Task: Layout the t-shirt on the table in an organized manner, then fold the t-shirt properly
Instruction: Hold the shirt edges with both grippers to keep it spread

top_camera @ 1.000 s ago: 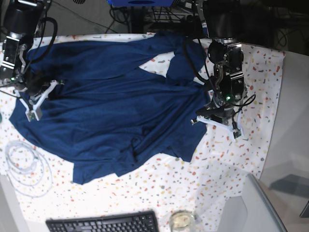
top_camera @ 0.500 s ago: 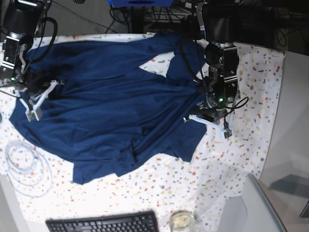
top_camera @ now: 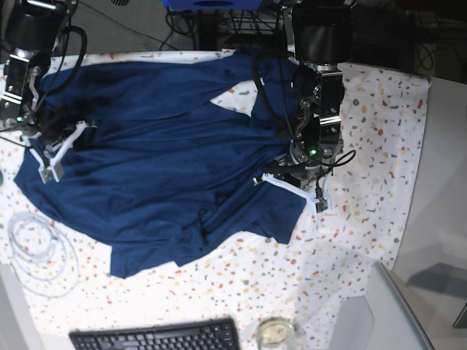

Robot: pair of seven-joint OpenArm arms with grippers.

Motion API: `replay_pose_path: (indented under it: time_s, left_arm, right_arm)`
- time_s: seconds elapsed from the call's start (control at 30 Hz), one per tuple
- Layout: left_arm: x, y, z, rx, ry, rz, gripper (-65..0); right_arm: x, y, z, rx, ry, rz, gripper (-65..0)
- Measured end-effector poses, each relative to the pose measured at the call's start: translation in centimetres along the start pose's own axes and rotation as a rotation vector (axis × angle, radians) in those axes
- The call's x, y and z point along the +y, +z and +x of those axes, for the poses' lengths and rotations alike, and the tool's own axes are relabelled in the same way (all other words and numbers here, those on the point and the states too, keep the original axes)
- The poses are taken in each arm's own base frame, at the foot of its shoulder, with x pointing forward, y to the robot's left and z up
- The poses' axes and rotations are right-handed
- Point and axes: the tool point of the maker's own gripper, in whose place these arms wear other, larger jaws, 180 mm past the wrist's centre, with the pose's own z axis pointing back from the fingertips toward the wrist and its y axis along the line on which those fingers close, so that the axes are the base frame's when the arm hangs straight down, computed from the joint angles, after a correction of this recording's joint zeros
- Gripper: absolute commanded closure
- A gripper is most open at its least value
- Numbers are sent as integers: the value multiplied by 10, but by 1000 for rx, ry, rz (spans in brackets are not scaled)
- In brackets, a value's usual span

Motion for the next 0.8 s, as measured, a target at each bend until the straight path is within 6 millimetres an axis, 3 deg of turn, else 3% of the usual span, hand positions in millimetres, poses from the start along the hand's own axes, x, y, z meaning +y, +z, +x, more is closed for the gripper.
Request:
replay_pose_path:
  time_s: [0.3,0.43,0.63,0.8]
  left_arm:
    - [-36,0,-9,18,-81,-76,0]
    - [-14,17,-6,-34,-29,-42,0]
    - [35,24,20,-113,61,62,0]
    - [58,17,9,-77,101,113,0]
  right_arm:
    - [-1,0,0,0,1,-1,0]
    - [0,0,0,0,1,0,0]
    - [0,0,0,-1,1,0,0]
    - [0,0,0,-1,1,0,0]
